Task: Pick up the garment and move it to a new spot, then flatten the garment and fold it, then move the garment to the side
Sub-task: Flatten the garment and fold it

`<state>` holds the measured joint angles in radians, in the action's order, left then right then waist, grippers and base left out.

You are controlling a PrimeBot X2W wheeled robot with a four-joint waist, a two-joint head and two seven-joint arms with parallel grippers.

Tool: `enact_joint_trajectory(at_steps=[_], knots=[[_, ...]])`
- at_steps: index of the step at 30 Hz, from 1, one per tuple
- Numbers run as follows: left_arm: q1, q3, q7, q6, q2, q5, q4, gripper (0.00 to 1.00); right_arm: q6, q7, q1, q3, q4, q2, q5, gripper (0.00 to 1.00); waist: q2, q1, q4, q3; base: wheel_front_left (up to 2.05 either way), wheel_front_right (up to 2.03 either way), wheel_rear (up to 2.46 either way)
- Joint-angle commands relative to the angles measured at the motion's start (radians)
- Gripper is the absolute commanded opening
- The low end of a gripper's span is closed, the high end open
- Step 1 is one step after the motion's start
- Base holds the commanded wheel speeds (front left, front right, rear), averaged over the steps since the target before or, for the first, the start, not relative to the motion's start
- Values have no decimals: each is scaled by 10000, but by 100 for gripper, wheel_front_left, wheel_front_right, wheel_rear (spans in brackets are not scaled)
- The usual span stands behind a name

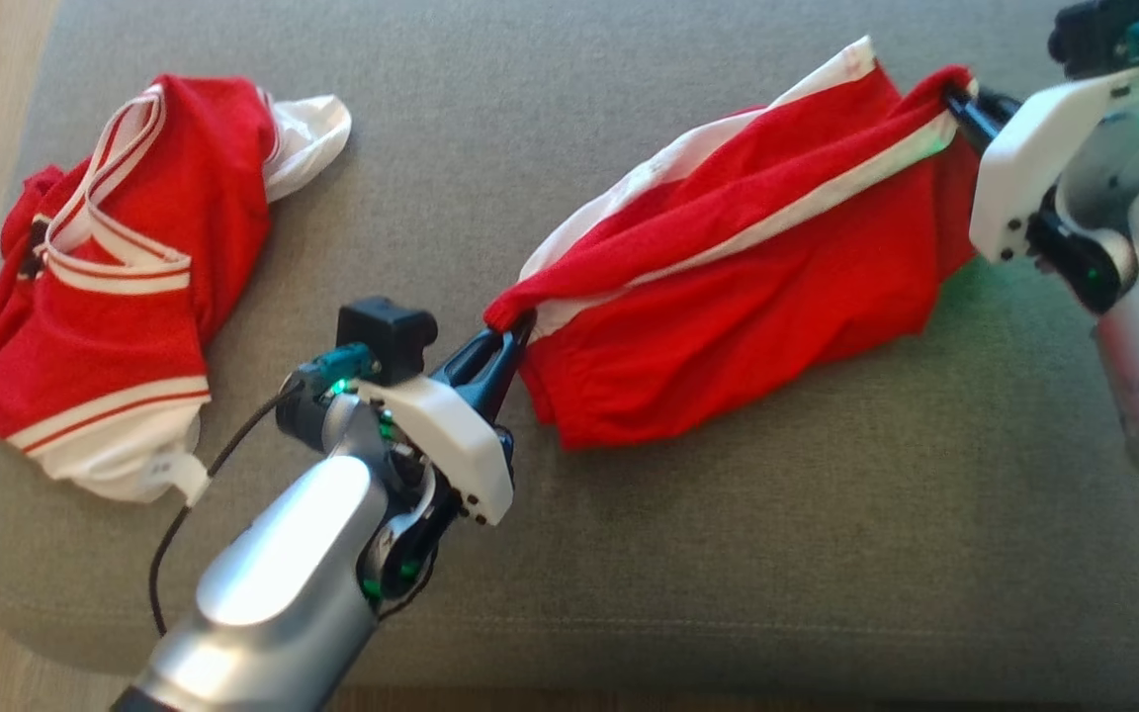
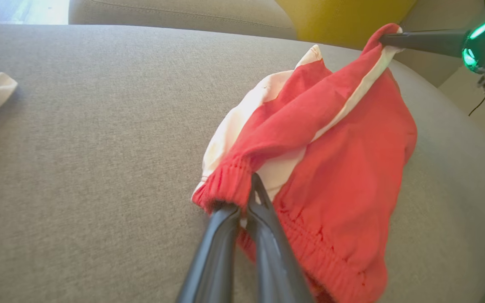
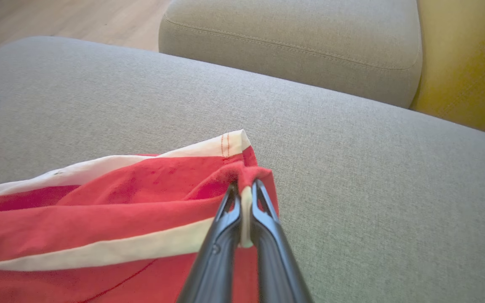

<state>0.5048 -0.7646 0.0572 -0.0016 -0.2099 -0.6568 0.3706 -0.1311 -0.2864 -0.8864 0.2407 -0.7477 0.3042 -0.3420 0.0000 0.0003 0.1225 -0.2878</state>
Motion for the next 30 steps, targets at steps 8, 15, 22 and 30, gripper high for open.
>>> enact_joint_trajectory(at_steps=[8,15,22,30], knots=[[1014,385,635,-231,368,30,694,0,4,1057,-1358,327,-1185,-417,47,0,0,-3,408,-562,0,0,0],[1341,460,985,-225,598,31,1182,0,4,1810,-1863,340,-2049,-564,59,0,0,-3,508,-725,0,0,0],[1645,564,1377,-108,806,62,1774,0,4,2520,-2341,318,-2935,-681,107,0,0,-3,555,-927,0,0,0],[1971,523,1663,-41,976,225,2339,100,4,3068,-2745,176,-3753,-829,-89,100,0,-3,525,-1078,0,0,0]])
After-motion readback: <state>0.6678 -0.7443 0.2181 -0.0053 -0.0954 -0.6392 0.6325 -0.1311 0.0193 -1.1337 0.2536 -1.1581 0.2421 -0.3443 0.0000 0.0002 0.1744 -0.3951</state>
